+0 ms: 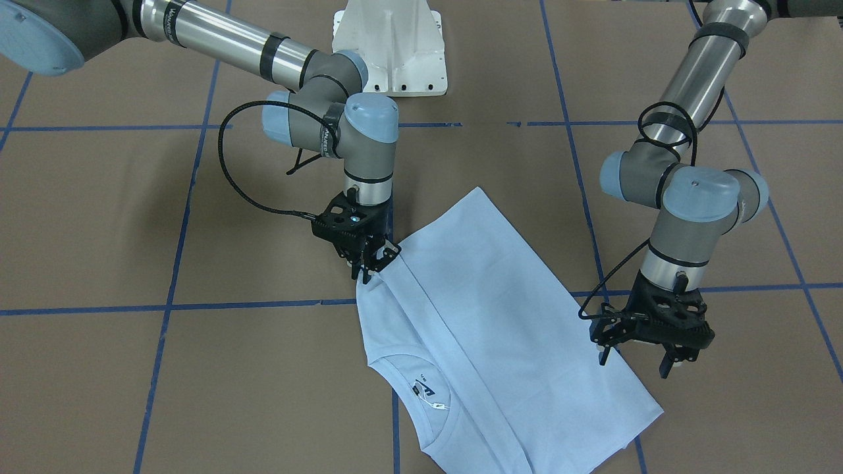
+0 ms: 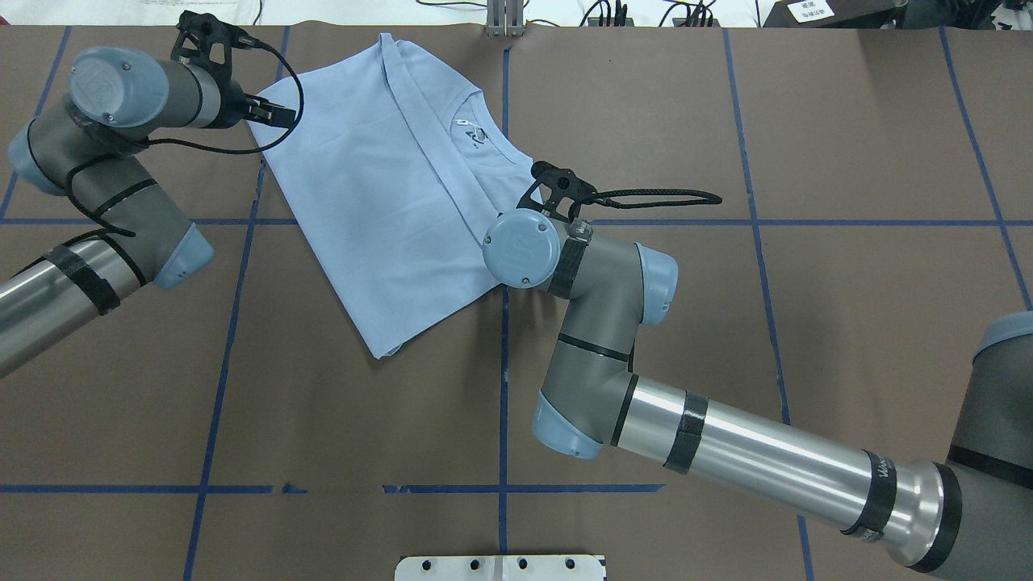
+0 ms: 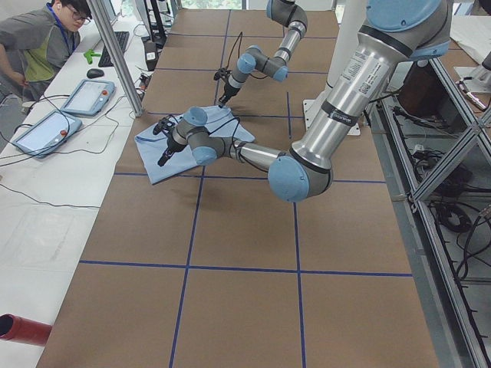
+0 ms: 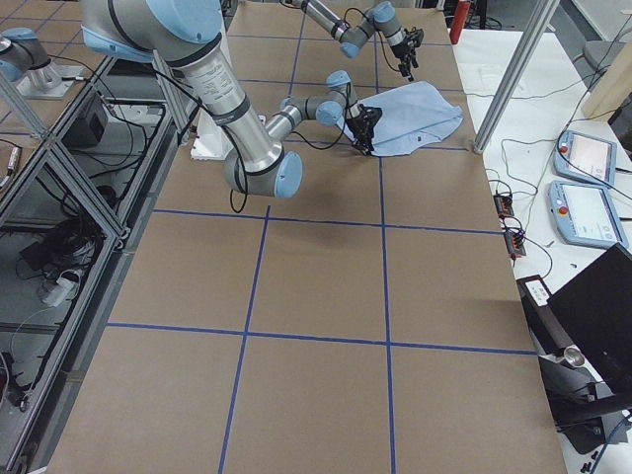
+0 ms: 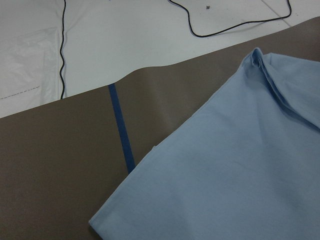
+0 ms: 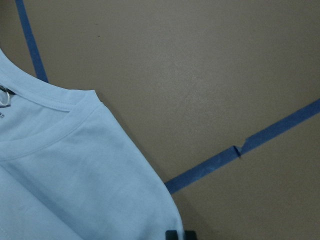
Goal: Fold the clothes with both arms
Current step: 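Drag the collar corner with the right gripper toward the robot, straightening the shirt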
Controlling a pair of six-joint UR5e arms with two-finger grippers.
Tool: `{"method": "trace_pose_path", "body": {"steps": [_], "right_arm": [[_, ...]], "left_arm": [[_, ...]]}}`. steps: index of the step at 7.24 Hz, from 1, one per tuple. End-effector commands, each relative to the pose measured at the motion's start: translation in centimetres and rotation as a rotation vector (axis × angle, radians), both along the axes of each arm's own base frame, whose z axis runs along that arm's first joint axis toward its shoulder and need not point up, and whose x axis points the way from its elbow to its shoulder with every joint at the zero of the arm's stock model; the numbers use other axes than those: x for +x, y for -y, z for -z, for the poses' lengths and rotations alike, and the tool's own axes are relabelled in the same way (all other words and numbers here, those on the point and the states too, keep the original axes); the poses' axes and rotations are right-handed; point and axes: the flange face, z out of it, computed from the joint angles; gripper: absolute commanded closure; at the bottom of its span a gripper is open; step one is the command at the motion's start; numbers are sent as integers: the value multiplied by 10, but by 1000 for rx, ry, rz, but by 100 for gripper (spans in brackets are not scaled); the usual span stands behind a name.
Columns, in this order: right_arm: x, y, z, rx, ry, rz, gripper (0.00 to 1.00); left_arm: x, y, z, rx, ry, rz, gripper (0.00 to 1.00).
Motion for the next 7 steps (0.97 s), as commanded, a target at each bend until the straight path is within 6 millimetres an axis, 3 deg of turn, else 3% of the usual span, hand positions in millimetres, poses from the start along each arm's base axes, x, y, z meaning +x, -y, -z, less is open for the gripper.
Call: {"method": "trace_pose_path", "body": {"steps": [1,3,4,6,7], "right_arm": [[0,0,4,3,7,0,100],[19,-9,8,18,38,-6,100],[35,-56,-2,39,41,23,100],[92,-164,-4,88,40,78,100],[99,-208,-6,61,45,77,100]], "left_arm": [[0,0,1,1,-1,0,0],[1,0,3,4,-3,-2,0],[3,-2,3,4,-3,-5,0],[3,-2,2,8,-6,-5,0],[3,-2,3,9,-7,-5,0]]}}
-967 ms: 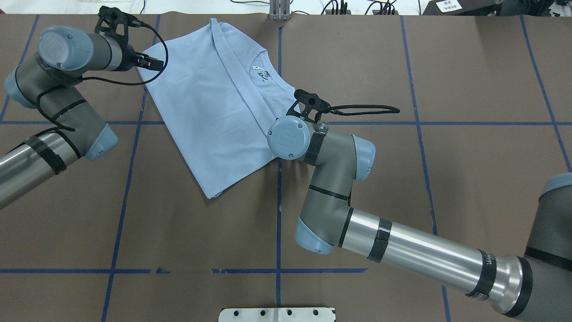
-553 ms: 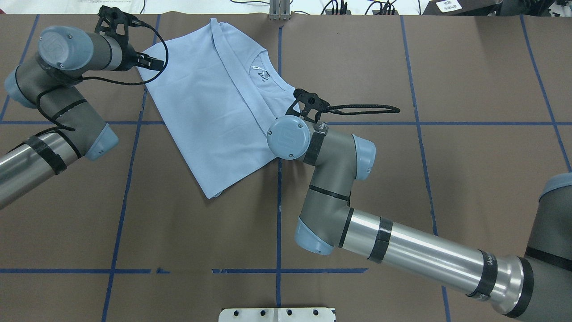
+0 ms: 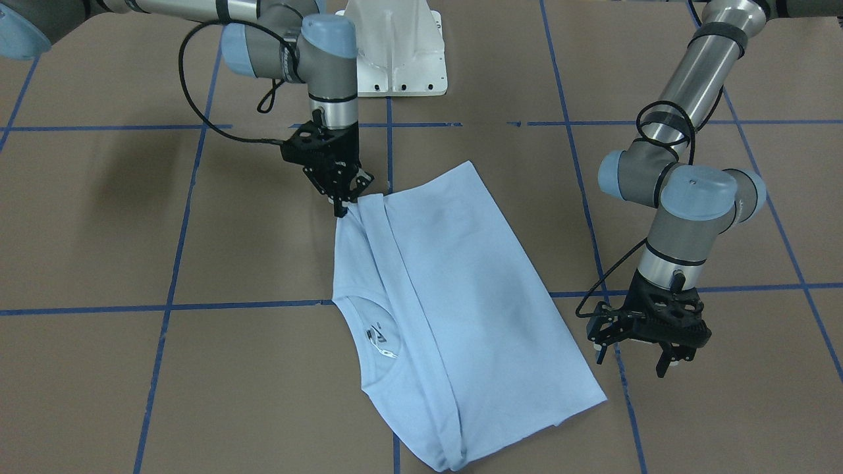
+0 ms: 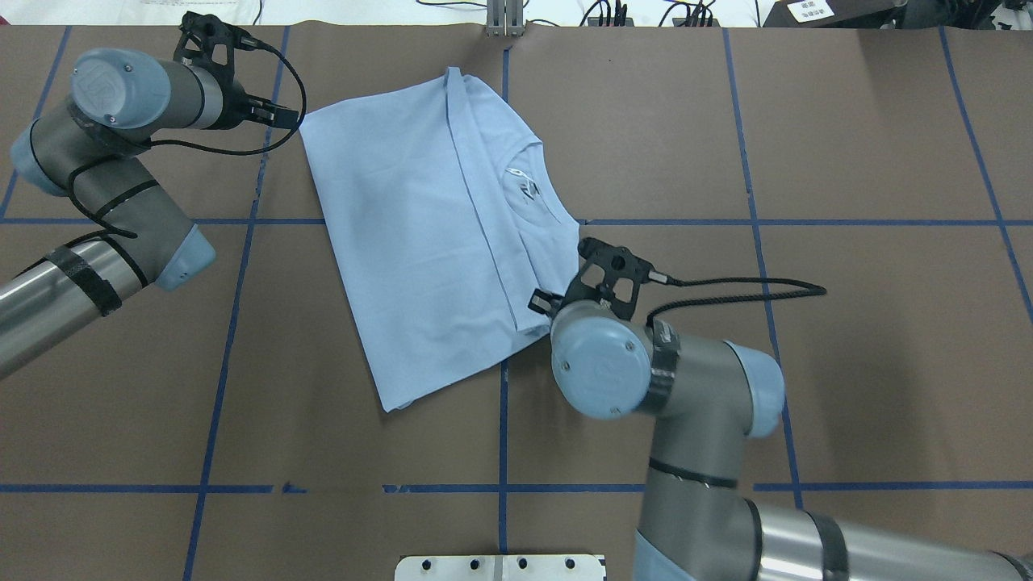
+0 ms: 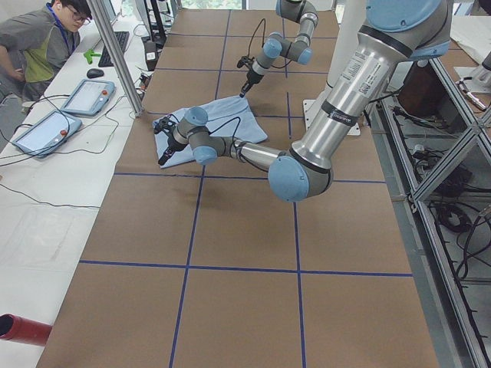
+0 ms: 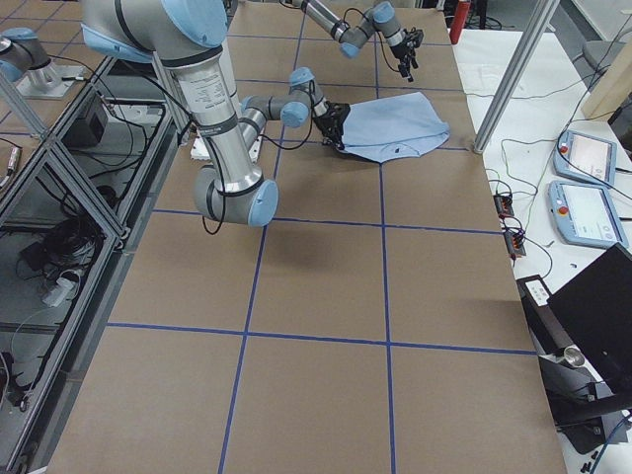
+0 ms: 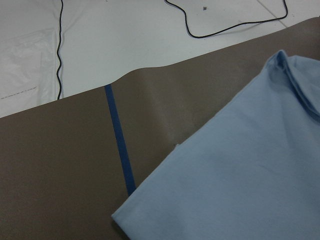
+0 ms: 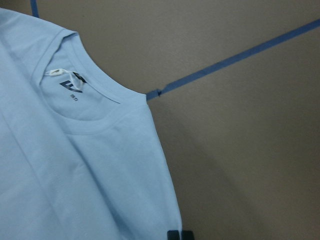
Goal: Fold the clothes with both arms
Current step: 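Drag the collar corner with the right gripper toward the robot, straightening the shirt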
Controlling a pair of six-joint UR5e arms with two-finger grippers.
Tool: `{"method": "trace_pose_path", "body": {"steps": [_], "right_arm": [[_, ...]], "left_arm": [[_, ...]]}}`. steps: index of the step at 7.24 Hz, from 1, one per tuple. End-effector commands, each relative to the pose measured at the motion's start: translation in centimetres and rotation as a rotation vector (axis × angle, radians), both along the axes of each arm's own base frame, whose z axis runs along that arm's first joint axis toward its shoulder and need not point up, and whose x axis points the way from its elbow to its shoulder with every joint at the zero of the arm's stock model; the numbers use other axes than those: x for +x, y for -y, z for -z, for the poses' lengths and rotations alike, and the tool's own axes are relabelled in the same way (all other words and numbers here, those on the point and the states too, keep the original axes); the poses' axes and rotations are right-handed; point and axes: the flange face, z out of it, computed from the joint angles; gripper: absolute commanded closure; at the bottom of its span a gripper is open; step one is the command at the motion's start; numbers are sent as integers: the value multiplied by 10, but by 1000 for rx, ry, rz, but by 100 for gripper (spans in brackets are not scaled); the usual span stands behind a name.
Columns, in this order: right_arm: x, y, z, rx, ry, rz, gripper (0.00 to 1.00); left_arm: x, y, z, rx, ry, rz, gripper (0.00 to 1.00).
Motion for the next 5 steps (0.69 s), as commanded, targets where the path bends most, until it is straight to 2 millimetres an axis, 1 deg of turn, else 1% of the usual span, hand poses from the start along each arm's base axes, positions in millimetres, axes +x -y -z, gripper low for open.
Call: {"method": "trace_pose_path", "body": {"steps": [1,2,3,4,5], "right_arm": [[16,-92,-5,3,4,5,100],[13,-127,-12,24,9,12,100],[8,-152,-12,48,19,13,100],[6,-159,-10,60,21,17,90],[-1,-166,-10,67,8,37,1]], "left_arm": [[0,0,0,2,-2,0,0],[0,0,0,1,-3,1,0],[0,0,0,-1,-4,2,0],[0,0,0,-5,-9,6,0],[0,0,3,-3,-13,7,0]]}}
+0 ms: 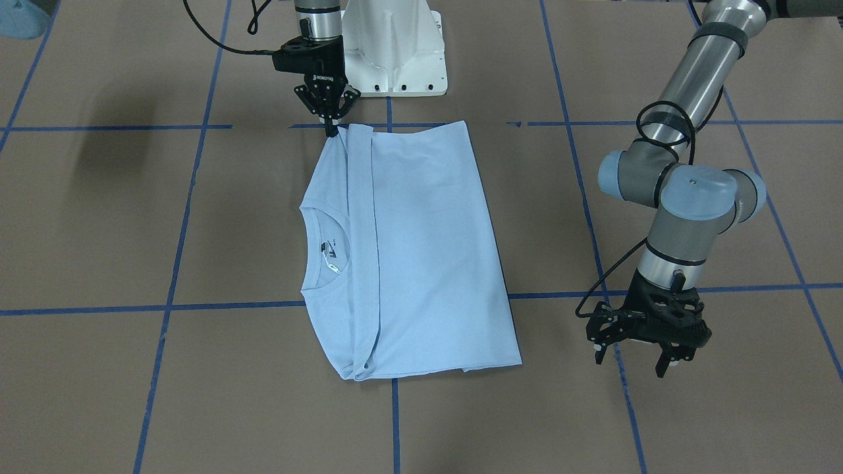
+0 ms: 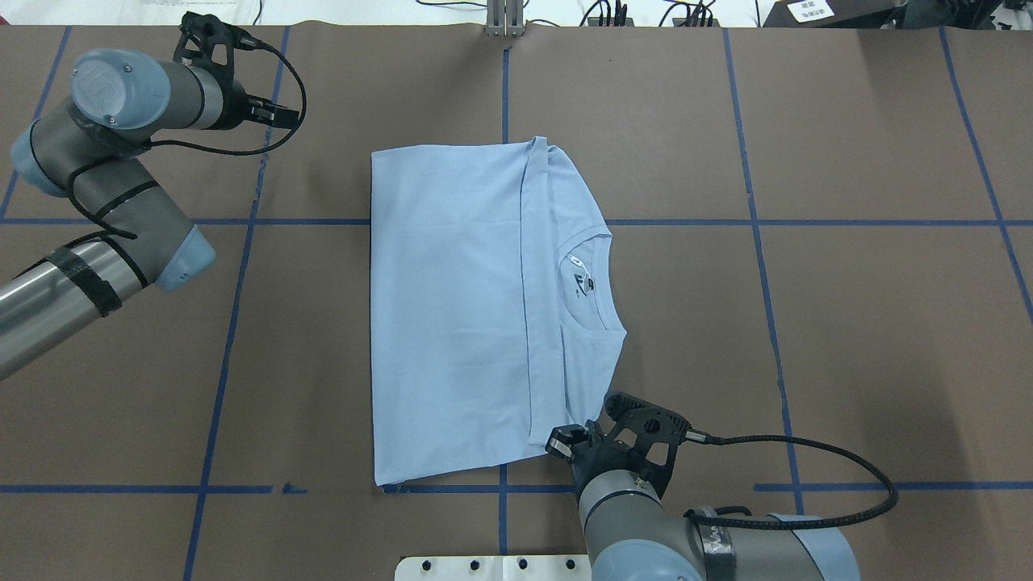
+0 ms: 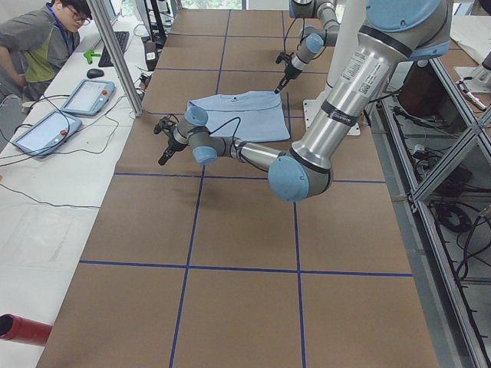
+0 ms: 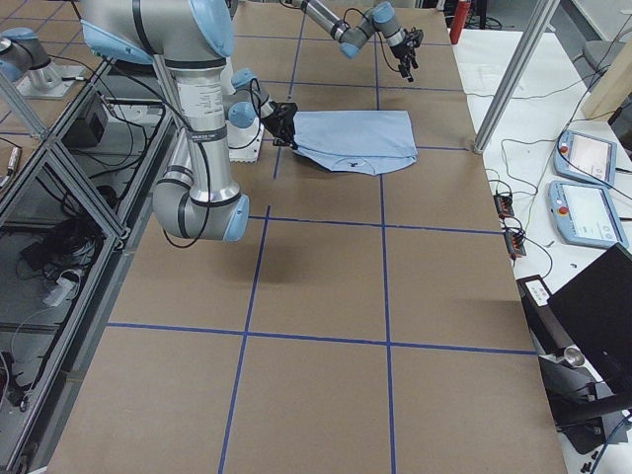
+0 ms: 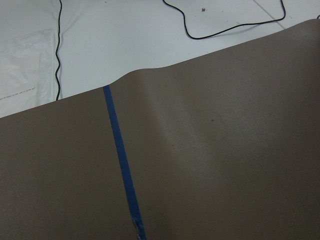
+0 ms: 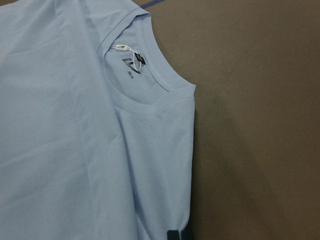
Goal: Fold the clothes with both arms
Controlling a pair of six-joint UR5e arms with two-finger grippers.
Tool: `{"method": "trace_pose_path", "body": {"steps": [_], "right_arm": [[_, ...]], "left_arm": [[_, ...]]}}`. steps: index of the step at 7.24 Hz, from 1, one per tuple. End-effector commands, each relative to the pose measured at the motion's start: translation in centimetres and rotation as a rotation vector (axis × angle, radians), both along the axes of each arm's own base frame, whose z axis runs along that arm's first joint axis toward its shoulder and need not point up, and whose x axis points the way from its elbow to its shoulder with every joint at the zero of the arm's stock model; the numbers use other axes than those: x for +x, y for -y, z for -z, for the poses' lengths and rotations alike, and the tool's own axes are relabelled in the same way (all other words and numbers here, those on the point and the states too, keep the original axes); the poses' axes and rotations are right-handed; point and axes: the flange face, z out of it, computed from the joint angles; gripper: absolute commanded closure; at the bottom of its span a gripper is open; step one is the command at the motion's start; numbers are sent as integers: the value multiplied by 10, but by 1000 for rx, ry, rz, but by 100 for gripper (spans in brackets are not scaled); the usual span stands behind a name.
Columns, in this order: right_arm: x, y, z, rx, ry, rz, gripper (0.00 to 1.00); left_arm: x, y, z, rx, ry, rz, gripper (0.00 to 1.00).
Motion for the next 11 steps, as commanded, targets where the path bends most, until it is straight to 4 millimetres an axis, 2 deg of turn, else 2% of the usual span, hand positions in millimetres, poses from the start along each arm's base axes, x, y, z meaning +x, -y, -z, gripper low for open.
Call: {"method": "trace_pose_path", "body": {"steps": [1,2,3,4,5,6,7,9,10,11], "right_arm": [[2,14,4,46,-39,31,0],[10,41,19,108,-84,117,0],[23,70,25,144,-124,223,0],[39,108,61,217,-100,246,0],[46,118,79,267,-4,218,0],[51,125,88,302,77,188,0],[62,142,89,312,68,166,0],[87,179,83,386,-8,247,0],[95,190,87,462,-42,272,0],[81,187,74,450,-115,344,0]], "left_arm": [[1,-1,5,3,-10,0,0],[8,-6,8,-7,-28,0,0],[15,-11,10,-14,-41,-2,0],[14,-12,14,-9,-46,-2,0],[12,-18,34,8,-78,-33,0],[3,-35,62,2,-156,-86,0],[-12,-55,62,13,-178,-92,0],[-31,-80,93,41,-188,-110,0],[-16,-89,98,77,-169,-179,0],[-22,-98,82,52,-160,-212,0]]}}
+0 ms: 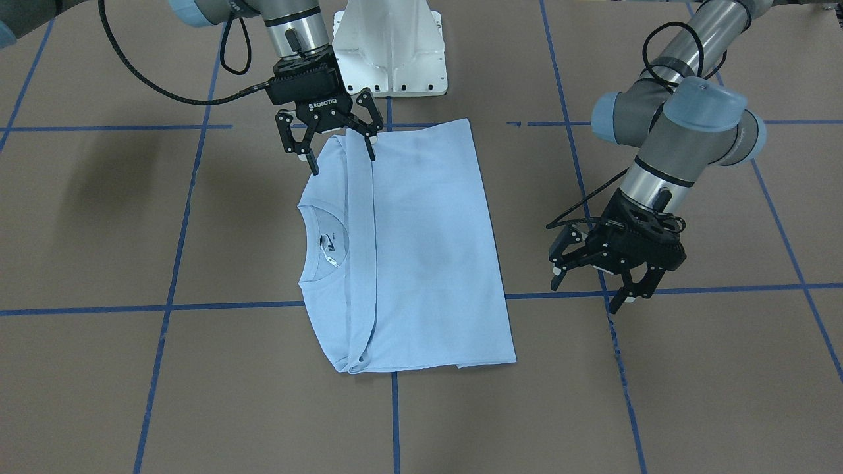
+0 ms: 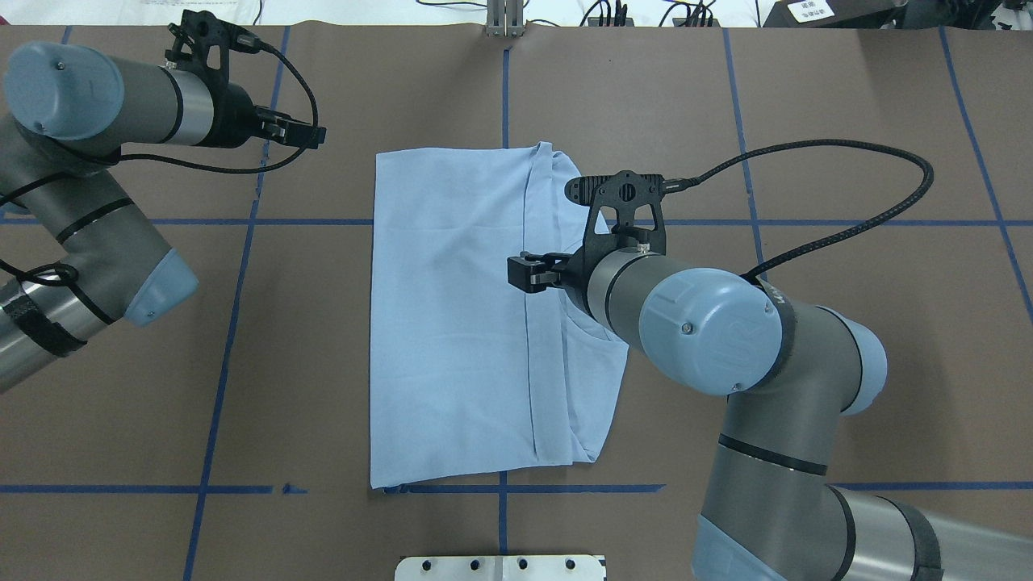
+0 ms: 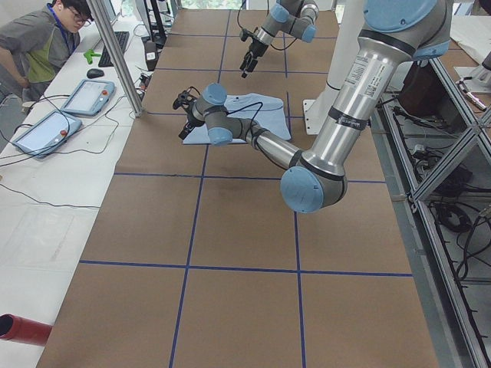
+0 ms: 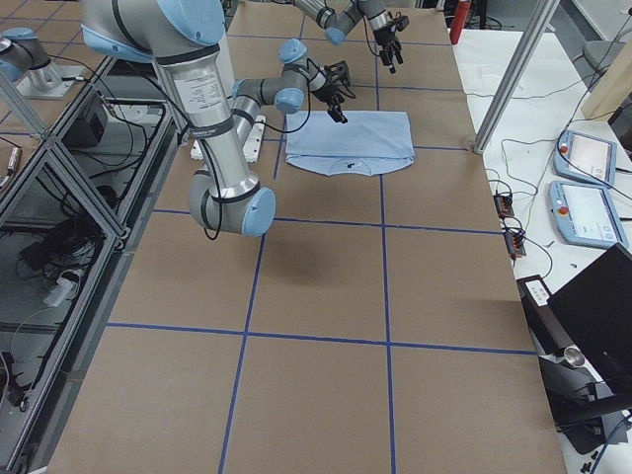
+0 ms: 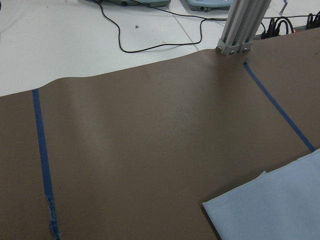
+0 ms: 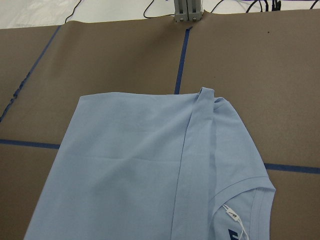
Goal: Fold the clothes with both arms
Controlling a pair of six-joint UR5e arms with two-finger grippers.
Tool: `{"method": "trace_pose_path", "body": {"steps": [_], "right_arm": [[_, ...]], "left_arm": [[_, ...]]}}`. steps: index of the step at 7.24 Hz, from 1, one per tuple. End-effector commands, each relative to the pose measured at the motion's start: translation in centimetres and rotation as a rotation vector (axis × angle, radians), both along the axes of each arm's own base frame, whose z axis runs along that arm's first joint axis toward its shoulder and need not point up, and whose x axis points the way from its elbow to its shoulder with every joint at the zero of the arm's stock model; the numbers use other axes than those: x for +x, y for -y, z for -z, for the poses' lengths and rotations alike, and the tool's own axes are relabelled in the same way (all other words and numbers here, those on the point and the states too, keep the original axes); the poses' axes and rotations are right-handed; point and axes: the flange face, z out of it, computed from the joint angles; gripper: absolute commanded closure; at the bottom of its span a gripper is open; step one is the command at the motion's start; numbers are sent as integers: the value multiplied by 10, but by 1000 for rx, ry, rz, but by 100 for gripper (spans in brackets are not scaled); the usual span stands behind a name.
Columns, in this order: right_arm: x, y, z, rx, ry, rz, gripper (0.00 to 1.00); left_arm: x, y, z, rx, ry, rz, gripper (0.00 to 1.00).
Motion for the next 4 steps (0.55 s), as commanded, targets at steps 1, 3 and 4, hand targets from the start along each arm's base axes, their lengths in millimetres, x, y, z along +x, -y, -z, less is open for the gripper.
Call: {"method": "trace_pose_path", "body": {"steps": [1,3,4], "right_arm": [[-17,7,-22,8,-214,84,0],[-37,-2,-10,-79,-358,251,0],[-60,-12,-6,-132,-391,322,1]], "left_arm": [[-15,-30,-32,-18,31,-56,0],[-37,-48,-57,68,115,-106,0],[-39,-51,-60,68,119,-106,0]]}}
